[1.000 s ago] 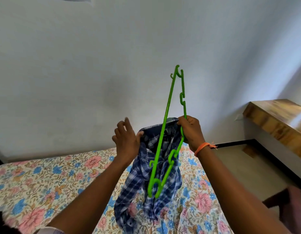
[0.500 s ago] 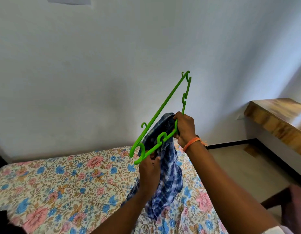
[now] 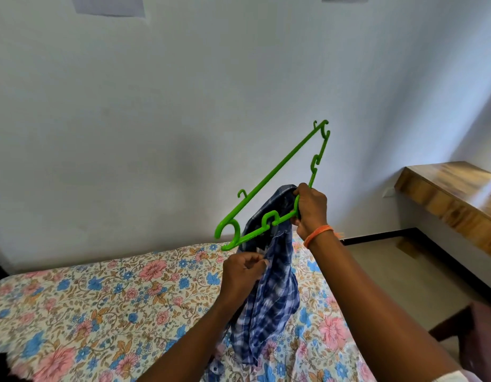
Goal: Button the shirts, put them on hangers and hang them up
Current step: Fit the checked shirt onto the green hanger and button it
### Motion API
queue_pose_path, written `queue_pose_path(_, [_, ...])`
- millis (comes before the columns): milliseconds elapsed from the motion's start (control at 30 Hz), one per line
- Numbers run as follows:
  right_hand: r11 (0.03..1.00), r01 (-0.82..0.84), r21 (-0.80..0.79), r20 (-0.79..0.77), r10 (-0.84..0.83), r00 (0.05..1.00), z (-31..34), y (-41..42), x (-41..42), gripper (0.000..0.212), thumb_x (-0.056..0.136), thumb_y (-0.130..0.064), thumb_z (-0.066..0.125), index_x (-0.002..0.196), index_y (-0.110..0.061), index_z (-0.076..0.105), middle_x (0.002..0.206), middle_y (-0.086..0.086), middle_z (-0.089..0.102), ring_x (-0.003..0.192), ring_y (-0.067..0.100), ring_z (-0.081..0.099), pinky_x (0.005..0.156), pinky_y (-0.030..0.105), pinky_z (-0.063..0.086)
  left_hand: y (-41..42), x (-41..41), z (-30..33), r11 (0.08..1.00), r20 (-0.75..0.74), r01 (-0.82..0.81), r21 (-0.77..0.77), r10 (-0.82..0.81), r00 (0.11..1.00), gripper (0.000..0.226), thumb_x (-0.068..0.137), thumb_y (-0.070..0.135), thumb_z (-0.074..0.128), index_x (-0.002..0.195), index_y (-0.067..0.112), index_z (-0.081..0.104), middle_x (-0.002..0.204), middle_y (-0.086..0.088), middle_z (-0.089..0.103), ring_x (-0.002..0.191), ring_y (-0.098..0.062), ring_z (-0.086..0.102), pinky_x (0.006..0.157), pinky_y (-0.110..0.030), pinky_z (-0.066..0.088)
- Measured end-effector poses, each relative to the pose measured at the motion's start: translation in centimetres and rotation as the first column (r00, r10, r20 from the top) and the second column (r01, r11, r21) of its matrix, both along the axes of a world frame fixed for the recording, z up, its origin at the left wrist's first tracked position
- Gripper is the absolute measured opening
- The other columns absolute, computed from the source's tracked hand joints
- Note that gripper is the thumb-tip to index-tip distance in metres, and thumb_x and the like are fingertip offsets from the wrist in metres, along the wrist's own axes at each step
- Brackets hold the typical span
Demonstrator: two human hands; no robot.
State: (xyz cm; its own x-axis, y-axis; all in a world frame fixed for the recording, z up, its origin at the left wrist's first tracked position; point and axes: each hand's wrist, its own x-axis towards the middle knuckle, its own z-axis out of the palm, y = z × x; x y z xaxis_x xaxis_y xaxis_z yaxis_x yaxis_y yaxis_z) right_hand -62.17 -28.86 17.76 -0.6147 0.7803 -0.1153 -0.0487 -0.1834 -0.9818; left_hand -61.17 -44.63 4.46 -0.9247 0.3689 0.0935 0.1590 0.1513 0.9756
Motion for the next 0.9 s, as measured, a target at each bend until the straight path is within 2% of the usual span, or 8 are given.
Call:
queue_pose_path(100, [0.999,0.046,0.009,0.004,-0.046,0.999,-0.3,0.7,0.1,0.025,0.089,-0.011,0.051,0.064,-0.012,0.047,0.050,0.002,0.032,0.045,0.019,0.028,0.041,0.018,0.023,-0.5,-0.2,0.9,0.991,0.098,0.132,0.031,-0.135,0.986,0.014,0.081,0.018,0.077,0.070,0.009,0.075,0.070,-0.018,0.070,0.061,-0.023,0.061,0.072,-0.050,0.058])
queue_pose_path(233, [0.998,0.061,0.013,0.024,-0.062,0.998,-0.8,0.8,-0.1,0.024,0.088,-0.012,0.051,0.064,-0.012,0.048,0.054,0.003,0.034,0.046,0.019,0.030,0.040,0.019,0.024,-0.6,-0.1,1.5,0.960,0.220,0.262,0.102,-0.279,0.935,0.020,0.082,0.011,0.076,0.080,-0.008,0.071,0.077,-0.022,0.071,0.071,-0.027,0.065,0.076,-0.038,0.057])
queue_pose_path(367, [0.997,0.082,0.004,0.039,-0.082,0.996,-1.0,0.6,-0.4,0.023,0.088,-0.014,0.052,0.065,-0.012,0.049,0.055,0.003,0.036,0.049,0.020,0.032,0.043,0.021,0.026,-0.6,-0.3,1.4,0.965,0.247,0.246,0.090,-0.261,0.933,0.018,0.086,0.005,0.070,0.084,-0.013,0.067,0.078,-0.021,0.070,0.070,-0.024,0.066,0.072,-0.033,0.058])
queue_pose_path(467, [0.996,0.092,-0.001,0.042,-0.092,0.995,-1.0,0.5,-0.5,0.024,0.089,-0.015,0.051,0.065,-0.012,0.048,0.056,0.003,0.035,0.050,0.020,0.032,0.045,0.023,0.026,-0.5,-0.1,1.9,0.969,0.236,0.238,0.067,-0.247,0.940,0.010,0.087,-0.001,0.065,0.079,-0.008,0.067,0.072,-0.015,0.067,0.061,-0.016,0.064,0.063,-0.024,0.056])
queue_pose_path(600, [0.997,0.077,-0.031,0.038,-0.075,0.996,-0.8,0.0,-0.5,0.024,0.089,-0.015,0.051,0.065,-0.013,0.046,0.056,0.003,0.034,0.050,0.019,0.030,0.044,0.022,0.026,-0.3,-0.6,1.6,0.979,0.233,0.199,0.037,-0.202,0.951,0.018,0.088,0.001,0.064,0.070,0.000,0.067,0.070,-0.013,0.068,0.063,-0.020,0.064,0.071,-0.036,0.061])
queue_pose_path(667, [0.996,0.067,-0.063,0.030,-0.066,0.997,-0.5,-0.5,-0.4,0.024,0.088,-0.014,0.050,0.065,-0.013,0.046,0.056,0.003,0.032,0.049,0.019,0.028,0.041,0.019,0.025,-0.1,-1.0,1.2,0.984,0.235,0.178,0.027,-0.179,0.955,0.025,0.088,0.003,0.065,0.063,0.005,0.063,0.065,-0.009,0.064,0.059,-0.018,0.061,0.068,-0.037,0.060])
queue_pose_path(767, [0.988,0.044,-0.151,0.004,-0.044,0.999,-0.2,-1.8,-0.4,0.023,0.089,-0.014,0.049,0.066,-0.013,0.045,0.055,0.002,0.027,0.047,0.018,0.025,0.040,0.017,0.023,0.6,-1.2,1.0,0.991,0.209,0.121,-0.060,-0.106,0.972,0.044,0.086,0.006,0.065,0.048,0.021,0.047,0.048,0.003,0.047,0.045,-0.012,0.045,0.053,-0.027,0.047])
queue_pose_path(900, [0.976,0.017,-0.218,-0.030,-0.024,0.999,0.1,-3.7,-0.5,0.024,0.089,-0.013,0.049,0.066,-0.015,0.044,0.056,0.001,0.027,0.048,0.017,0.026,0.042,0.018,0.023,1.9,-0.9,1.3,0.989,0.104,0.068,-0.133,-0.054,0.993,0.042,0.085,0.011,0.061,0.054,0.021,0.034,0.045,0.008,0.031,0.042,-0.009,0.026,0.047,-0.024,0.025])
